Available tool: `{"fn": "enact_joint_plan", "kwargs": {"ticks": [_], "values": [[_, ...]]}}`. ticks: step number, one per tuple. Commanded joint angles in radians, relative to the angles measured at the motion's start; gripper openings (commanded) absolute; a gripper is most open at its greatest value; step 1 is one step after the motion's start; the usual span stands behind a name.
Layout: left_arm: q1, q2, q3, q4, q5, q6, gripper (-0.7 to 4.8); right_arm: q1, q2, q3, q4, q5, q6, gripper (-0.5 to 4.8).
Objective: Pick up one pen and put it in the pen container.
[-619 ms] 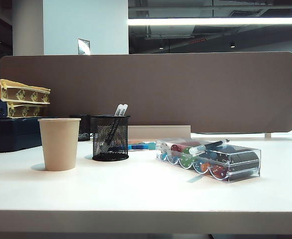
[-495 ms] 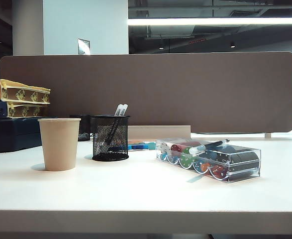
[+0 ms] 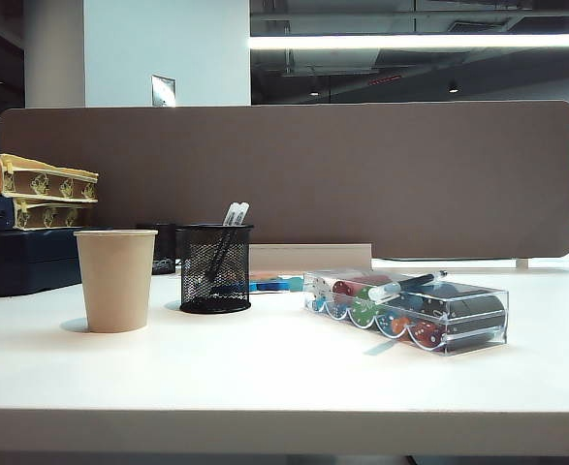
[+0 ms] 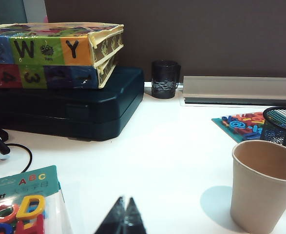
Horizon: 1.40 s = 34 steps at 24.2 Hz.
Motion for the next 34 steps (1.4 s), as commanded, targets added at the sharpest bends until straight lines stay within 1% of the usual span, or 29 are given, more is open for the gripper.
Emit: {"fn": "enact_joint_plan", "kwargs": {"ticks": [1,13,18,25,28,32,34], "values": [[0.001,0.000,0.005,0.010,0.003,0.004,-0.06,0.002,-0.004,-0.003,-0.002,0.005,-0.004,-0.05],[0.001,0.000,0.005,0.010,0.003,0.004,-0.06,0.002,-0.004,-0.003,-0.010,0.005,-0.002,-0.05],[0.001,0.000,0.005,0.010,0.003,0.004,-0.06,0.002,-0.004,-0.003,-0.048,0.000,-0.001,-0.05],[0.001,0.000,0.005,0.010,0.004,0.004,-0.06,0.002,-0.004,-0.003,-0.081,-0.124,0.002,-0.05],[0.001,0.000,0.005,0.011,0.003,0.004,-0.06,0.002,-0.004,-0.003,-0.119,-0.189,0.002,-0.05],[0.001,0.000,0.005,0.022,0.008,-0.003,-0.06,0.002,-0.004,-0.003,-0.122,-0.191,0.003,-0.04],[0.001,0.001,0.005,0.079,0.020,-0.044,-0.06,0.002,-0.004,-0.003,-0.097,-0.195,0.034,0.00]]}}
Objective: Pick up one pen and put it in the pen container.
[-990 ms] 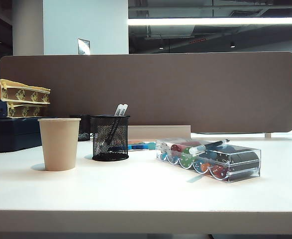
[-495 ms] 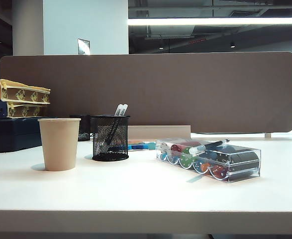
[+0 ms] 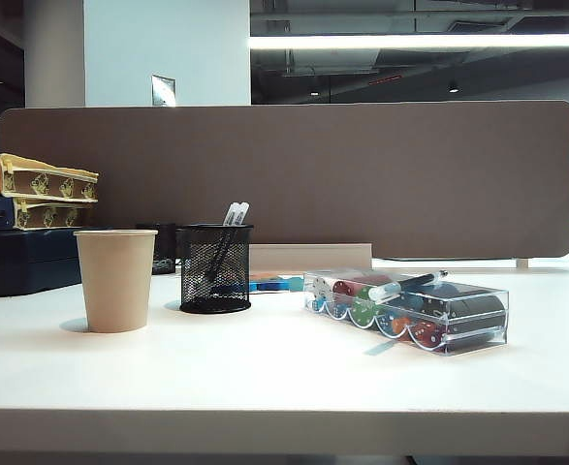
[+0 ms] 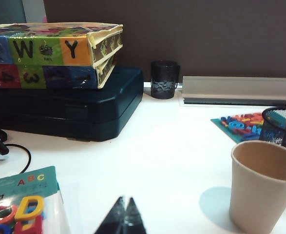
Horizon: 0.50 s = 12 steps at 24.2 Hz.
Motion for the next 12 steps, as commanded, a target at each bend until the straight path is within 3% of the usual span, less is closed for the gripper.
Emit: {"fn": "enact_joint_plan", "kwargs": {"ticks": [1,4,12], "values": [[0.001,0.000,0.005,0.109,0.047,-0.057,-0.06,0.002,-0.003,-0.003,0.061,-0.014,0.039,0.01],[0.001,0.000,0.005,0.206,0.187,-0.069,0.01,0.002,-0.003,-0.003,0.162,-0.020,0.039,0.01],[0.001,0.000,0.008,0.237,0.240,-0.137,0.04,0.002,-0.003,-0.001,0.192,-0.024,0.077,0.29]]}}
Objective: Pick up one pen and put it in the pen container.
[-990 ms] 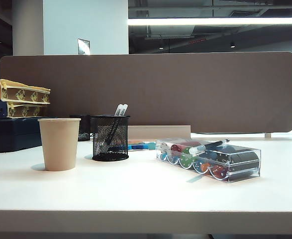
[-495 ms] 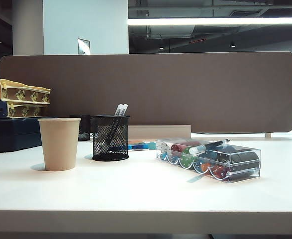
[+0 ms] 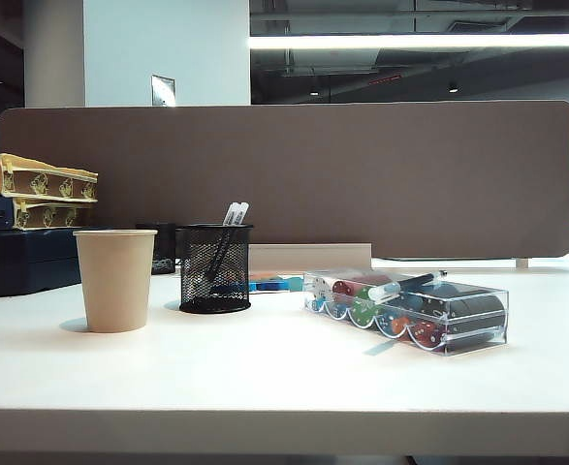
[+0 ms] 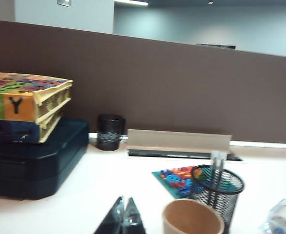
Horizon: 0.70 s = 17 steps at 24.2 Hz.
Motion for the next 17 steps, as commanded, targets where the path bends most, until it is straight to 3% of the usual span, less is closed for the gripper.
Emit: {"fn": "enact_joint_plan", "kwargs": {"ticks": [1,17], "values": [[0.000,0.001,0.014,0.028,0.072,-0.015,0.04,0.002,-0.004,0.000,0.043,-0.006,0.029,0.72],[0.001,0.069,0.215,0.015,0.111,-0.008,0.67,0.002,0.000,0.140,0.019,-0.004,0.023,0.98]]}}
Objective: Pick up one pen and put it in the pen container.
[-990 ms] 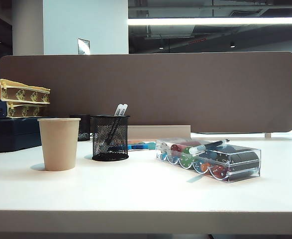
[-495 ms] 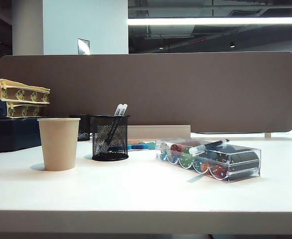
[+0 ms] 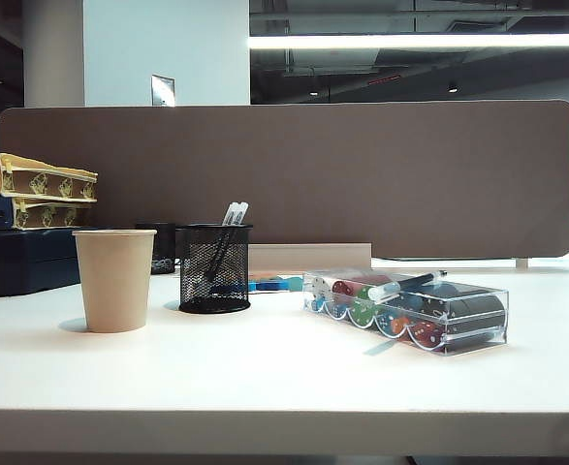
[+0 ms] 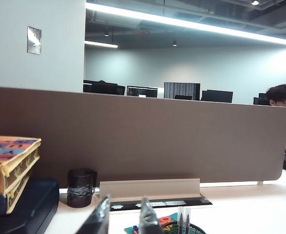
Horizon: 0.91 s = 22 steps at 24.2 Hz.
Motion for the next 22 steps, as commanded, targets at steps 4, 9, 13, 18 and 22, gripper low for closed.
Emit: {"fn": "enact_joint_plan", "kwargs": {"ticks": [4,9,13,18,22], "values": [[0.000,0.145,0.107,0.005,0.067,0.003,0.68,0.002,-0.001,0.073,-0.029,-0.004,-0.003,1.00],[0.000,0.316,0.186,0.010,0.179,-0.008,0.72,0.002,0.000,0.130,-0.095,-0.034,-0.002,1.00],[-0.019,0.400,0.214,0.008,0.205,-0.006,0.76,0.002,0.061,0.174,-0.100,-0.070,-0.003,1.23],[-0.024,0.452,0.214,0.002,0.271,-0.008,0.77,0.002,0.212,0.233,-0.066,-0.144,-0.003,1.22],[-0.033,0.477,0.214,-0.032,0.277,-0.008,0.81,0.002,0.316,0.269,-0.053,-0.173,-0.003,1.22]]}}
